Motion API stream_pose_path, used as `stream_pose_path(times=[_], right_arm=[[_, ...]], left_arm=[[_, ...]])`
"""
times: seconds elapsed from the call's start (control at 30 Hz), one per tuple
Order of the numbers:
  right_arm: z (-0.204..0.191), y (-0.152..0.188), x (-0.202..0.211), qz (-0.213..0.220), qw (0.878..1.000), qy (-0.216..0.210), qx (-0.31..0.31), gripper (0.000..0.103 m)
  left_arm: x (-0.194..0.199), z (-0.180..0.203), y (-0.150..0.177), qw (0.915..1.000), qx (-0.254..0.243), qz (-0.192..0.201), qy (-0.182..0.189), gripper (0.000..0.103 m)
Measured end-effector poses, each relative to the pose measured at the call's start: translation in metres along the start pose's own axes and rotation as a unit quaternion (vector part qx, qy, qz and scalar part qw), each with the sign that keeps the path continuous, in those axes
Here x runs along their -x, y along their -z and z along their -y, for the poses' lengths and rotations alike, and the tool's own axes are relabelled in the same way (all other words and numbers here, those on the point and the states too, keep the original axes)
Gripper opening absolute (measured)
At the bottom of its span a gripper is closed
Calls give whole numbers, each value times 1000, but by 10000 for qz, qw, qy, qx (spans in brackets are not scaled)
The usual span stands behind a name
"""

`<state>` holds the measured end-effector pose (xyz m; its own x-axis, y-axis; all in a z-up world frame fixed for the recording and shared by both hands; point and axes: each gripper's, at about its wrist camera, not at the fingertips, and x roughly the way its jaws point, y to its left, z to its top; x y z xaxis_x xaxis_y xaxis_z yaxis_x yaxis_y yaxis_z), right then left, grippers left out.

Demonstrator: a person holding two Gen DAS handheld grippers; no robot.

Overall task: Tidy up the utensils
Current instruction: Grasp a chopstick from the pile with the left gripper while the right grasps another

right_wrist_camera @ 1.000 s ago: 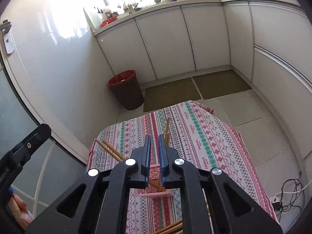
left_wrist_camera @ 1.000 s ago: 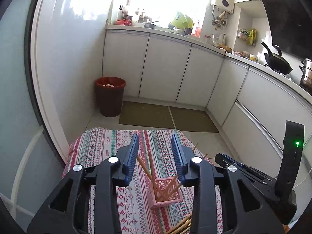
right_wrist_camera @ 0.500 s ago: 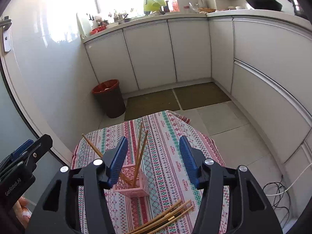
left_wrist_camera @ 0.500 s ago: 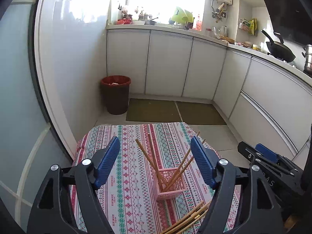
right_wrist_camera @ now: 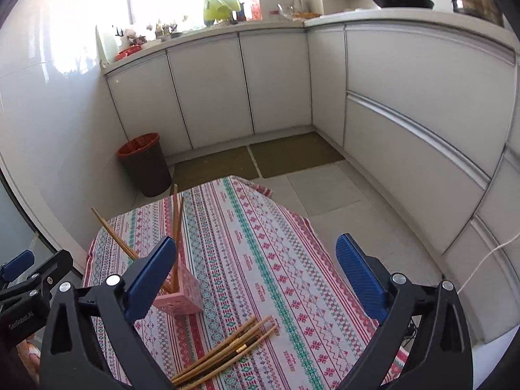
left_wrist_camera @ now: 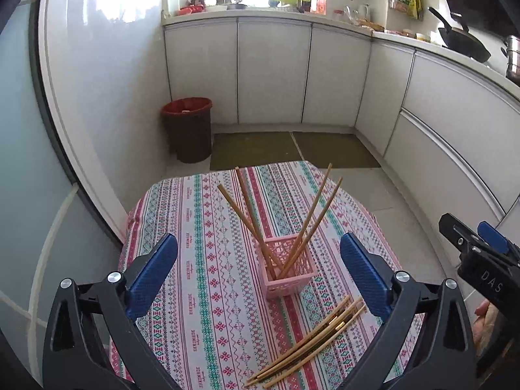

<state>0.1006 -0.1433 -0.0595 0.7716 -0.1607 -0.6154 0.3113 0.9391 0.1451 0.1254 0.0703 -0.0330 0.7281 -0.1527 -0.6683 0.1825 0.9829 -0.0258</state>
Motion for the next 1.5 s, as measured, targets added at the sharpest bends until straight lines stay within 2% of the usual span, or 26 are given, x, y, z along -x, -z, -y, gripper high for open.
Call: stream_pose_path(times=[0.13,0.23,0.3,0.4,0.57,0.7,0.77,0.83,0.9,1.0,1.3,1.5], right_arm=[[32,13,-10,-511,9981,-13,-348,96],[60,24,-15,-788,9945,20,-689,96],[76,30,-21,-968,9907,37,-953,96],[97,38,-33,-1279,9823,-2,-1368,96],[127,47,-50,-1600,9693,14,-1864,96],[144,53,-58,-1718,9644,130,-2008,96],[152,55,-62,-1818,9602,148,-2115,96],[157,57,-66,-1937,9543,57,-2275,96],[158,57,-69,-2042,9502,-77,-2353,96],[152,58,-71,-2102,9521,-118,-2217,96],[146,62,-76,-2206,9529,-98,-2081,96],[145,65,-79,-2244,9533,-51,-2021,96]], left_arm=[[-18,10,12,9981,-248,-522,234,96],[-34,27,24,9916,-588,-1039,502,96],[-47,42,34,9826,-800,-1454,835,96],[-67,66,51,9636,-1000,-2090,1337,96],[-104,97,67,9459,-928,-2589,1722,96],[-137,120,72,9375,-880,-2891,1726,96],[-155,132,77,9363,-937,-3000,1565,93],[-170,138,81,9333,-1008,-3128,1449,84],[-186,141,88,9294,-1058,-3294,1289,64],[-202,140,94,9262,-1061,-3430,1155,48],[-219,140,90,9308,-1118,-3332,1007,31],[-229,143,94,9264,-1188,-3436,980,31]])
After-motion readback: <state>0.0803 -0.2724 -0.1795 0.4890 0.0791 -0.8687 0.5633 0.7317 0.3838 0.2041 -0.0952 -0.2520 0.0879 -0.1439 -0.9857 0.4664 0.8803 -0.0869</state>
